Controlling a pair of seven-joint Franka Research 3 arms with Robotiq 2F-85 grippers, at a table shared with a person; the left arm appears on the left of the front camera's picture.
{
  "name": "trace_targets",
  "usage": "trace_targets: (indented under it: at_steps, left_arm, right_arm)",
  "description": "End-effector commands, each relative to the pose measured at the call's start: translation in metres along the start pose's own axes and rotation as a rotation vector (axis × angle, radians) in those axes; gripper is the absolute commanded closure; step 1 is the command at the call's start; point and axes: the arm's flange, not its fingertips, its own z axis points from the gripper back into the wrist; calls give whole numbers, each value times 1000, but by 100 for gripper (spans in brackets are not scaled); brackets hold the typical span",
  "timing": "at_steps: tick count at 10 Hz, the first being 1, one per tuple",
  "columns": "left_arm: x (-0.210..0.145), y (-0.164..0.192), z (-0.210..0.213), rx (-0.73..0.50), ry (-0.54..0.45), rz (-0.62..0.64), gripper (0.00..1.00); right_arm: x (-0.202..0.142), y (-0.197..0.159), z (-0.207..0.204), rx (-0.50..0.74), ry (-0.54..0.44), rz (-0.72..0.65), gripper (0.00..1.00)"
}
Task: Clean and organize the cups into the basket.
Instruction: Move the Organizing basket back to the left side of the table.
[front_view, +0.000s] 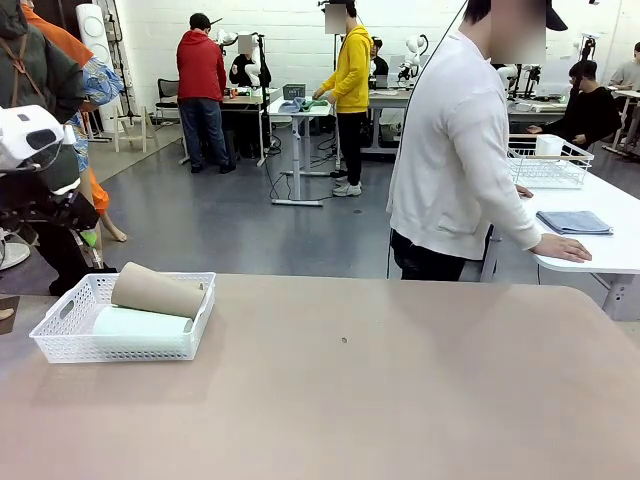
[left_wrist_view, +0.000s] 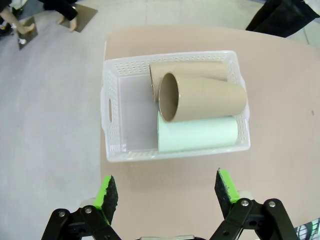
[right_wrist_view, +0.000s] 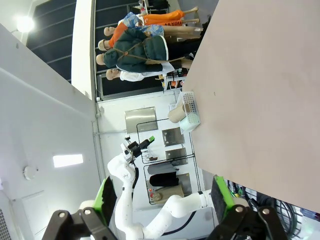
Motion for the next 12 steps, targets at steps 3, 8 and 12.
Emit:
trace_targets:
  at_steps: [3,8,12]
  left_arm:
    - [-8,-7,6,27,14,6,0]
    - [-8,-7,6,27,14,6,0]
    - [2,89,16,-428,15,218,0]
  right_arm:
    - [0,1,1,-4,-5,-14,0]
    - [0,1,1,-4,-5,-14,0]
    - [0,1,1,-4,-5,-14,0]
